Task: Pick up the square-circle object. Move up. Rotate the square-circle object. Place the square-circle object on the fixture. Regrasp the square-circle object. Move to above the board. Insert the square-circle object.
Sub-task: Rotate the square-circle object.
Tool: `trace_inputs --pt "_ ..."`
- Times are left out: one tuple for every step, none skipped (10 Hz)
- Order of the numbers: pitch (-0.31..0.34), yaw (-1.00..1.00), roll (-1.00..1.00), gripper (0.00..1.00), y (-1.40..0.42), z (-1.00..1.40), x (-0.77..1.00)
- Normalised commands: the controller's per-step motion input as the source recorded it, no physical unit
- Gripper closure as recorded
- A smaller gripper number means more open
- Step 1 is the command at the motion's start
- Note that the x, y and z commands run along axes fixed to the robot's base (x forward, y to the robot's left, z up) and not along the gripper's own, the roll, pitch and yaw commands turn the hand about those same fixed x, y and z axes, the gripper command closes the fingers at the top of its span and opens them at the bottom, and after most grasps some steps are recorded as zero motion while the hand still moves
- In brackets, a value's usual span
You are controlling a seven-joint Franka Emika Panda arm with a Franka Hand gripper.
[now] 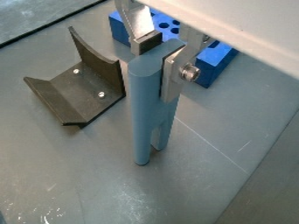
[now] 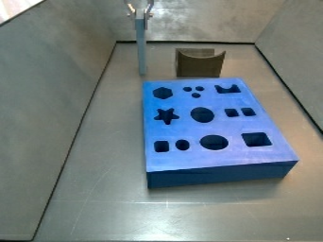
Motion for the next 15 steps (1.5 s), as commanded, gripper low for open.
trace_inputs --pt "-0.017 -0.04 -0.2 0.0 0.0 0.0 0.0" --pt "0.005 -0.03 -0.2 0.0 0.0 1.0 0.0" --pt "0.024 -0.03 -0.2 0.0 0.0 1.0 -0.02" --pt "0.048 -0.04 -0.2 0.0 0.0 0.83 -0.02" --pt "0.059 -0.04 -0.19 0.0 0.01 0.67 -0.01" --pt "0.067 -0.05 -0.19 0.0 0.01 0.55 0.0" --pt "0.09 -0.05 -0.18 0.0 0.01 0.31 0.02" --pt "0.008 1.0 -0.01 0.0 0.0 0.0 0.0" --pt "0.008 1.0 -0.01 0.0 0.0 -0.11 0.02" --pt "0.007 1.0 -0.01 0.0 -0.01 -0.08 0.03" --pt "0.006 1.0 -0.01 0.0 0.0 -0.04 0.03" --pt "0.006 1.0 -0.01 0.0 0.0 -0.04 0.03" --pt "0.006 1.0 -0.01 0.0 0.0 -0.03 0.03" --pt "0.006 1.0 -0.01 0.0 0.0 -0.03 0.04" --pt "0.006 1.0 -0.01 0.0 0.0 -0.03 0.04"
